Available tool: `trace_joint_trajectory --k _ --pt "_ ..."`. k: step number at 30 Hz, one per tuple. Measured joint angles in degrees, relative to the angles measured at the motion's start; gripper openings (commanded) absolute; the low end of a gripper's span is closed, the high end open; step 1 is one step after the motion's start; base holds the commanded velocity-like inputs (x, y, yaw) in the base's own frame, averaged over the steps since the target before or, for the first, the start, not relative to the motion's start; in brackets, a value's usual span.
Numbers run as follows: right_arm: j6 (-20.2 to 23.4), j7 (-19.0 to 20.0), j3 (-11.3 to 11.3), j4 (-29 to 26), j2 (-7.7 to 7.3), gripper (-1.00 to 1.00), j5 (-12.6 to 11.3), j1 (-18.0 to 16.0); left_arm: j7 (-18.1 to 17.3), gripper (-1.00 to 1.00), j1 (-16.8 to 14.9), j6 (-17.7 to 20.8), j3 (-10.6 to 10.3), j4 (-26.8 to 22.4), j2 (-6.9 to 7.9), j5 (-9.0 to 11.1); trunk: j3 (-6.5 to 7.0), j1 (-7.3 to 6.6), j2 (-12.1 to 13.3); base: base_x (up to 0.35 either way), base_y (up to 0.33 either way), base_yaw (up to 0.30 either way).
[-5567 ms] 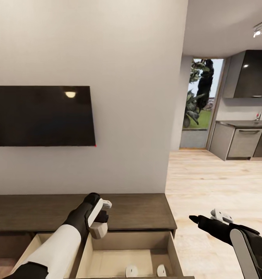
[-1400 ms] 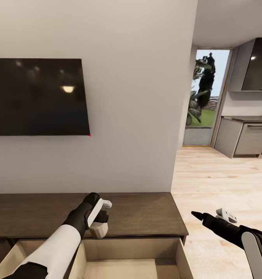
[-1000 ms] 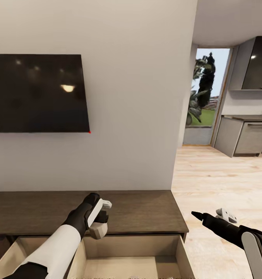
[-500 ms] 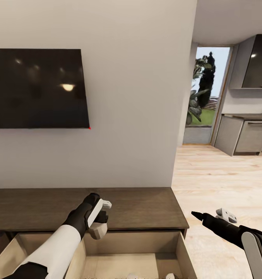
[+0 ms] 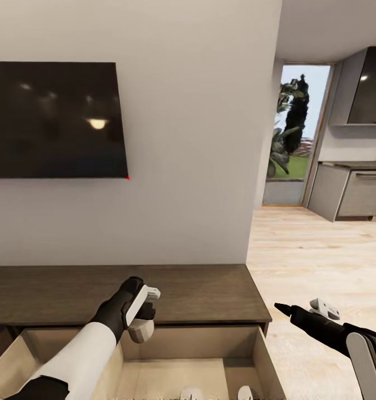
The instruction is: Place each of the two pumpkins and all three candles from the living room inside a cabinet in the living room (use any cabinet), then make sure every cabinet is closed, and position the cauldron so it is next to a table in the living room.
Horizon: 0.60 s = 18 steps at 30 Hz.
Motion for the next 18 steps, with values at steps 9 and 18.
trace_joint_trajectory --k 9,18 --pt "0.0 0.0 0.0 0.1 0.0 1.0 0.0 0.0 0.1 -1.0 0.0 0.0 -0.1 0.0 0.0 0.0 -1.62 1.98 -3.6 0.0 0.0 0.0" --pt "0.0 0.0 0.0 0.2 0.08 1.0 0.0 -0.1 0.1 -1.0 0.0 0.0 -0.1 0.0 0.0 0.0 -3.23 3.96 -7.2 0.0 0.0 0.0"
